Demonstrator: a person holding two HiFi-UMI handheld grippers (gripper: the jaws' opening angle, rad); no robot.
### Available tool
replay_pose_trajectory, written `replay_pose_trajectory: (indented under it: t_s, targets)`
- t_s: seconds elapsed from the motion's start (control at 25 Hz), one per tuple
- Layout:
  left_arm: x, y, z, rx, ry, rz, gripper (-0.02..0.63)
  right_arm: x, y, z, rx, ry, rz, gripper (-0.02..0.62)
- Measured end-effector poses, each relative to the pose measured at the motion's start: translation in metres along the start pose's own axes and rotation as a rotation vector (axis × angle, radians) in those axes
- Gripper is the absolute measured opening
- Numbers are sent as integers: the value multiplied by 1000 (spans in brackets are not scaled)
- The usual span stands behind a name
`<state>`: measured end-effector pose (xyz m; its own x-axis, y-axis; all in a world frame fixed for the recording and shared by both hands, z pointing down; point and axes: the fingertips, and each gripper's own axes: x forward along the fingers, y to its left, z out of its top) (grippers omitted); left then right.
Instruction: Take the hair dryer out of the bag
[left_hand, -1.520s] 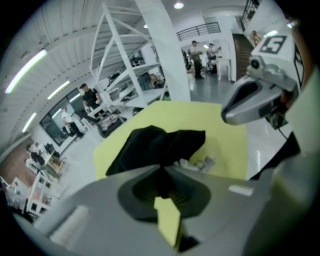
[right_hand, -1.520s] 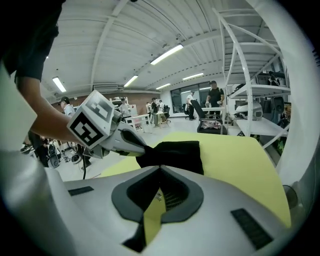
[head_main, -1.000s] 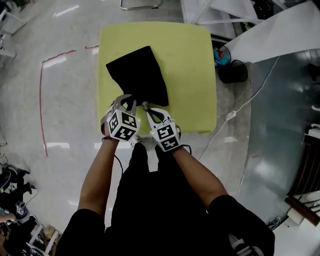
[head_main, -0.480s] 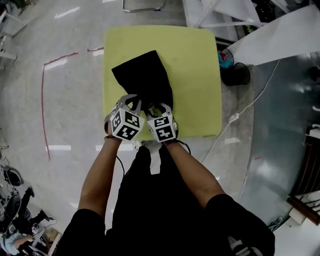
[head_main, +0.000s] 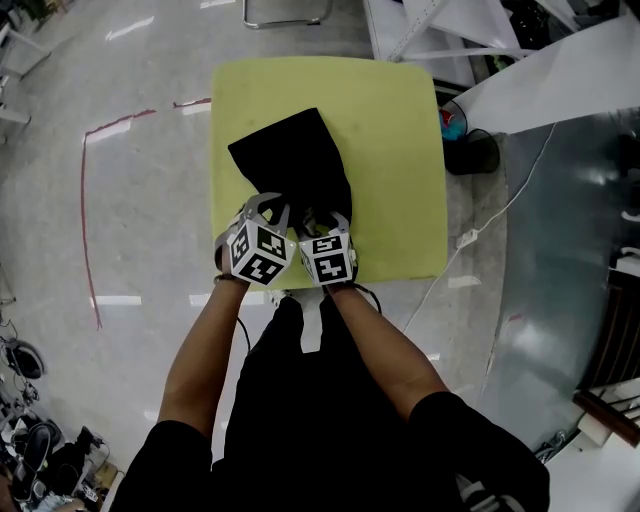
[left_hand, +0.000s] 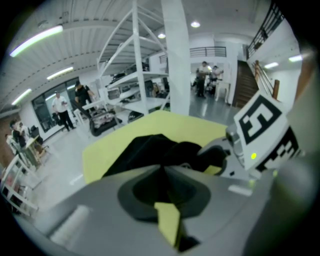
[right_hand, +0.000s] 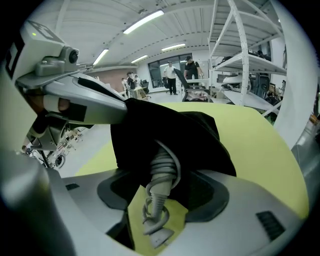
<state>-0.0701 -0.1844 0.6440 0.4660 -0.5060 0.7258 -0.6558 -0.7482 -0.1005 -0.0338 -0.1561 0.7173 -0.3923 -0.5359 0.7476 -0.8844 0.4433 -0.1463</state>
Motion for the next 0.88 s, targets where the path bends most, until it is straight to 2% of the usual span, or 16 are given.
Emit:
replay_pose_trajectory:
  t_s: [0.12,0.32,0.68,0.88]
  targets:
    - [1,0,-3,-3,0,-17,23,14,-5,2,-9,28,-14,259]
    - [5,1,-7,-27,-6,-48,23,29,-7,2,40,81,9,272]
    - [9,4,-20,-85,-23,-93,23,40,-3,4,-24,123,8,259]
    - [10,8,-21,-104,-30,-89,23,40,-4,2,-6,128,40,239]
